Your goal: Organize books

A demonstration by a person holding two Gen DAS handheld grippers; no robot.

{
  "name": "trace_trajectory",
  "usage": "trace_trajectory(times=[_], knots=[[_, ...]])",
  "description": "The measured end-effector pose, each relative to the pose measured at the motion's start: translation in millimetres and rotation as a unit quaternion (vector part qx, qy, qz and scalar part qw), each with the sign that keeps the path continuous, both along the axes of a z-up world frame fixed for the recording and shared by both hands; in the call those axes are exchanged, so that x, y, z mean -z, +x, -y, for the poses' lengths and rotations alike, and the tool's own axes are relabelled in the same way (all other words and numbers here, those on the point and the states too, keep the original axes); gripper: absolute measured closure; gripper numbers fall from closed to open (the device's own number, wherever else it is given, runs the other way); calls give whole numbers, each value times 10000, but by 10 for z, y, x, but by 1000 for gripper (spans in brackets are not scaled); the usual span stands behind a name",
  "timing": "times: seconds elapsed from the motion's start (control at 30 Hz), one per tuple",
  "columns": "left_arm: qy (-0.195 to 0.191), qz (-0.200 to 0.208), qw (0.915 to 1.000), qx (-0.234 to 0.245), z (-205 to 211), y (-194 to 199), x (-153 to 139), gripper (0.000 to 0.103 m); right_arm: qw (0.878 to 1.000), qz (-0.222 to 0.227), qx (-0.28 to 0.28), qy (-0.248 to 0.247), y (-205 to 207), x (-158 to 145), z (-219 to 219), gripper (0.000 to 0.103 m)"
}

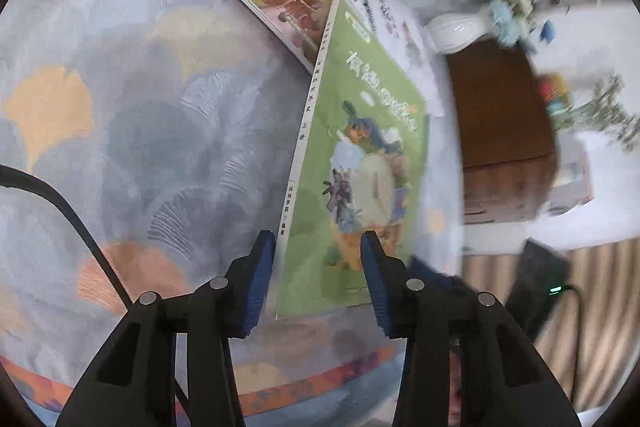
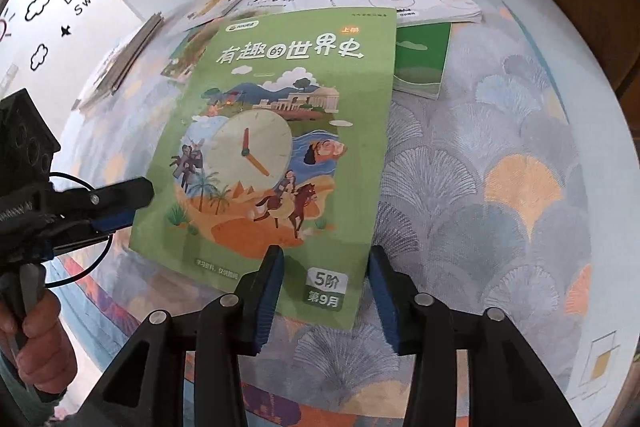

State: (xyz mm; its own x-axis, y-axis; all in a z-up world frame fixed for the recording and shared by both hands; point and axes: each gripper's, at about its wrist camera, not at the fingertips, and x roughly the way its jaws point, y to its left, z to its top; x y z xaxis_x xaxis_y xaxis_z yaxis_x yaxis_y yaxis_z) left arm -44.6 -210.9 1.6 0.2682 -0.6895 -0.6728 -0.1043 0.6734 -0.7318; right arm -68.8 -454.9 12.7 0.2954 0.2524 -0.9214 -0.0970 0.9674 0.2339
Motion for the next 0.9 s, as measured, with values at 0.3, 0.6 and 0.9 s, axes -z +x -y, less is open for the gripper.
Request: trace_trajectory(times=[0.3,0.6,0.9], knots=[[-834,-305,9957,-273,-161,-10,150,58,9957,-156,401,826,-6,40,249,57],[-892,106,9957,-242,114,49,-39,73,9846,-290,794,1530,-77,69,435,58],[-2000,-500,9780,-307,211,282,18,88,9637,-501,1280,2290,-155,60,714,56]])
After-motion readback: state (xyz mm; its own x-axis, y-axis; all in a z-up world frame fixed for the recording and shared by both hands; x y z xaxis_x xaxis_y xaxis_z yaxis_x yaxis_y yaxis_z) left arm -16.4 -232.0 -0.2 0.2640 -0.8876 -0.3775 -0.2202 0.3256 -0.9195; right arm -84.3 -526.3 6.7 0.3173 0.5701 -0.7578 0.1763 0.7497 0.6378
